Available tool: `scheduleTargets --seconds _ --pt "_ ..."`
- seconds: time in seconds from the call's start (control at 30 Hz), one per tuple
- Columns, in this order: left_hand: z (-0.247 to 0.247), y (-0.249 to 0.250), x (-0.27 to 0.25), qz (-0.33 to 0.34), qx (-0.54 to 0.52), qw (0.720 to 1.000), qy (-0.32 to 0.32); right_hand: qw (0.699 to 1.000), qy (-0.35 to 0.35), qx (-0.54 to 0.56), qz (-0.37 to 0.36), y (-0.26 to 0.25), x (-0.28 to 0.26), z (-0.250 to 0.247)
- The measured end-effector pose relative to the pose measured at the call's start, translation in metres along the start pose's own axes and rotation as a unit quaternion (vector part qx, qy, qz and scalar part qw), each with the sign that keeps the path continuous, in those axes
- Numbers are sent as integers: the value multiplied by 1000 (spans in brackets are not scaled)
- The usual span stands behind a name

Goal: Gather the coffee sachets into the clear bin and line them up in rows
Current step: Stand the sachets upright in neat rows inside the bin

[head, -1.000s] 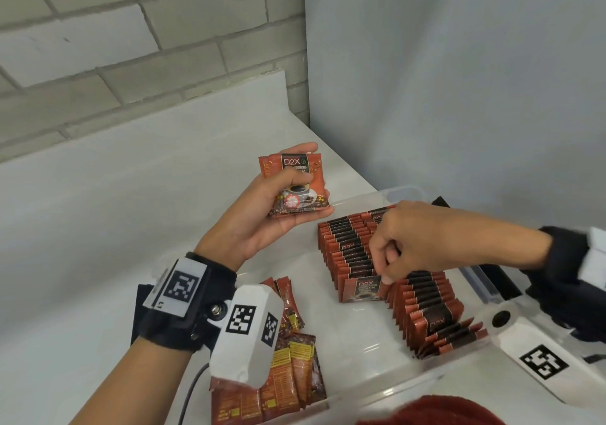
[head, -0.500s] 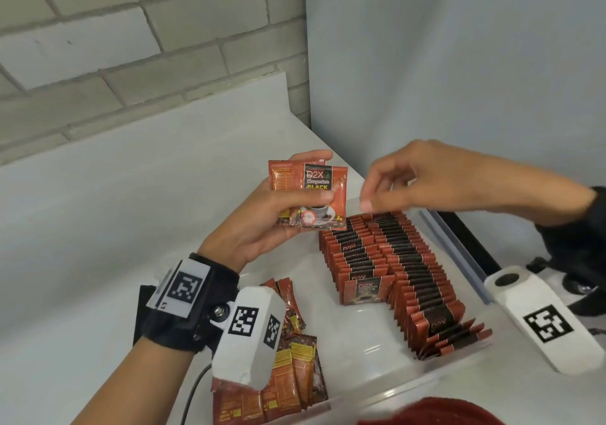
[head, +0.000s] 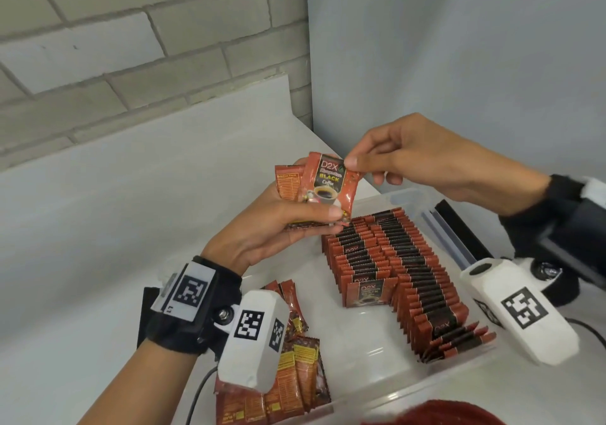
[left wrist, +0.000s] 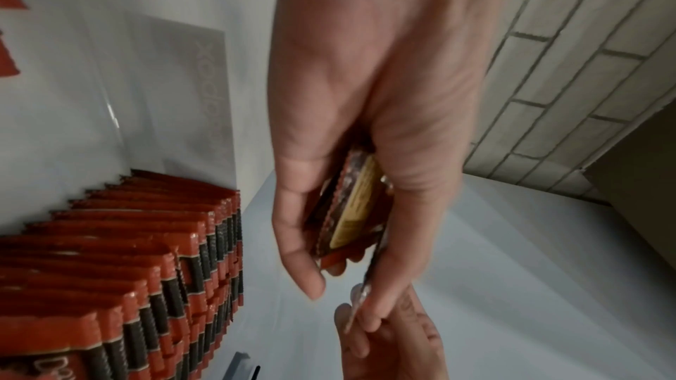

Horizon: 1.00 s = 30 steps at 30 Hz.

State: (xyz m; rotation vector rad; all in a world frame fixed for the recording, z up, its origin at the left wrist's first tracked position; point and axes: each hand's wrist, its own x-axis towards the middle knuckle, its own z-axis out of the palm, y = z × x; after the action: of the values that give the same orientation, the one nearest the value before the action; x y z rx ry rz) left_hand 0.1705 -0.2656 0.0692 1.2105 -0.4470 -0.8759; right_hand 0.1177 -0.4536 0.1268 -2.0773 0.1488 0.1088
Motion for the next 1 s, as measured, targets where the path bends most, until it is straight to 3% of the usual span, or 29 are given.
scheduleTargets --seconds 0.13,0.4,0.67,1.0 --pt "1 0 -2 -10 17 1000 -5 1000 -7 17 8 4 0 -2" --pt "0 0 -4 -14 27 999 -30 995 -94 -24 2 11 -6 -14" --pt "-8 1 2 4 -88 994 60 964 -214 -160 15 22 -35 -9" --pt "-2 3 2 -18 -77 993 86 936 -200 -290 -6 33 -43 24"
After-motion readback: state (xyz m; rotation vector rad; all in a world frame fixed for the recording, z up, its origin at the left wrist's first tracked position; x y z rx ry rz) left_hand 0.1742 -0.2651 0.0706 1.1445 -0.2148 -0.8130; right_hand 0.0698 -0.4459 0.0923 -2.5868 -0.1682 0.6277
